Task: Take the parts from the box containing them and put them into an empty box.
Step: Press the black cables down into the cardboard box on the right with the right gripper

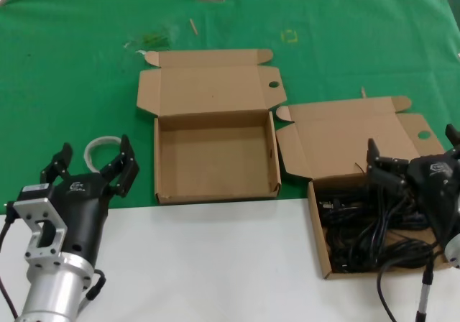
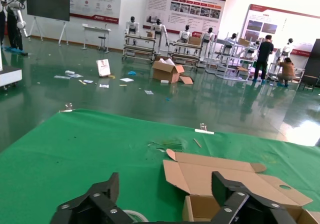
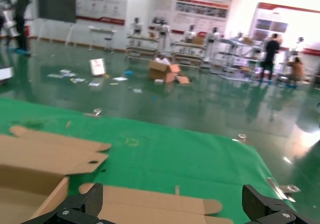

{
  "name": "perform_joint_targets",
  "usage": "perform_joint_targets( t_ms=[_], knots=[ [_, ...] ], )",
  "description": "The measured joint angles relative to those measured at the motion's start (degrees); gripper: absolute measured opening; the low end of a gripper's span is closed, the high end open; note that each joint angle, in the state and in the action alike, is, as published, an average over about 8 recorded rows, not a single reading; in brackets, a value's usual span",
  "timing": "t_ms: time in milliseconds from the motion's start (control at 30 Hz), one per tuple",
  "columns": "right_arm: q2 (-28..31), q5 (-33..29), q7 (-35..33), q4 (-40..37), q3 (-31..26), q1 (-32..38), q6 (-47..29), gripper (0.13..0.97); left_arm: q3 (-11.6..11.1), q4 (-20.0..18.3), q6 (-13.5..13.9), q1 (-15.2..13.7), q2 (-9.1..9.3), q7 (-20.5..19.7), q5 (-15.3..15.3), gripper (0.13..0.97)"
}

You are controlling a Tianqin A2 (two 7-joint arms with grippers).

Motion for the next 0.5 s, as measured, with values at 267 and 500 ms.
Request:
perform_joint_targets(
  t_ms=[267, 500],
  knots=[
    [9.20, 1.11, 1.72, 0.44, -4.76, 0.93, -4.67, 0.966, 0.00, 0.00, 0.00, 0.00, 0.00, 0.00, -0.01, 0.551],
    [17.81, 1.81, 2.00, -1.32, -4.58, 4.12, -17.44, 0.966, 0.00, 0.00, 0.00, 0.00, 0.00, 0.00, -0.01, 0.453]
  ],
)
